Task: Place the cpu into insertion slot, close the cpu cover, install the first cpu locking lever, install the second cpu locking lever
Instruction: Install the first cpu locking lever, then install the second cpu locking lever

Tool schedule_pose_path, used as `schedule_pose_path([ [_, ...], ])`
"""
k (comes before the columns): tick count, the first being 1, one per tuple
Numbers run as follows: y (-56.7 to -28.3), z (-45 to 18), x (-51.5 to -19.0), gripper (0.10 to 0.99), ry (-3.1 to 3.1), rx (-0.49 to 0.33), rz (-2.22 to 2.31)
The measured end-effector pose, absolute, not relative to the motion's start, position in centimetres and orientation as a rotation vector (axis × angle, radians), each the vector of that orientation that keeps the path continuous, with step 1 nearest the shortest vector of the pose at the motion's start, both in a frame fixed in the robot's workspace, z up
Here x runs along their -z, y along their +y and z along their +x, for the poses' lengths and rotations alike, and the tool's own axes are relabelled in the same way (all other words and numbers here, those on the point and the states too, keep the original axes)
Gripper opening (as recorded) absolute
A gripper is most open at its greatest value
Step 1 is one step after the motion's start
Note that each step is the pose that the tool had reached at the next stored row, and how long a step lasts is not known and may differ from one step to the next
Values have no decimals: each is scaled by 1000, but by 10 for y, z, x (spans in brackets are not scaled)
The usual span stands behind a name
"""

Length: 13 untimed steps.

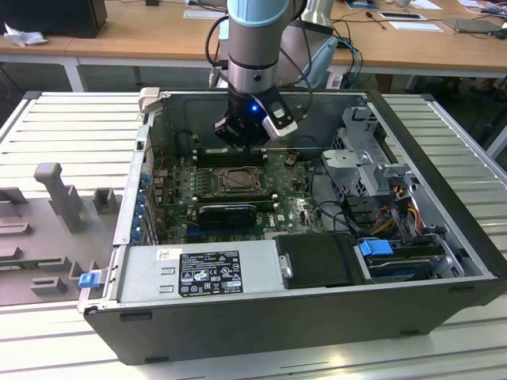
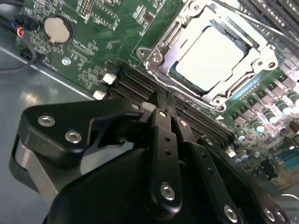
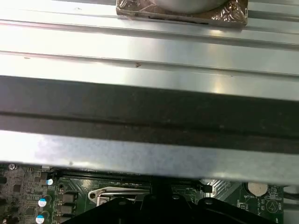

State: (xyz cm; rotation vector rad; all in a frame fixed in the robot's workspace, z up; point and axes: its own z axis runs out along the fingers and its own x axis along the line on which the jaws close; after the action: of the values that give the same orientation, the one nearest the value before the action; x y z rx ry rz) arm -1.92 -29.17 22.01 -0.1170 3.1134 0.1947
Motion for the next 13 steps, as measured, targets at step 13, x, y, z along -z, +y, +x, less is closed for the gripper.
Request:
schedule_pose_path([
  [13,-297,-19,-220,106,3113,-195,-117],
])
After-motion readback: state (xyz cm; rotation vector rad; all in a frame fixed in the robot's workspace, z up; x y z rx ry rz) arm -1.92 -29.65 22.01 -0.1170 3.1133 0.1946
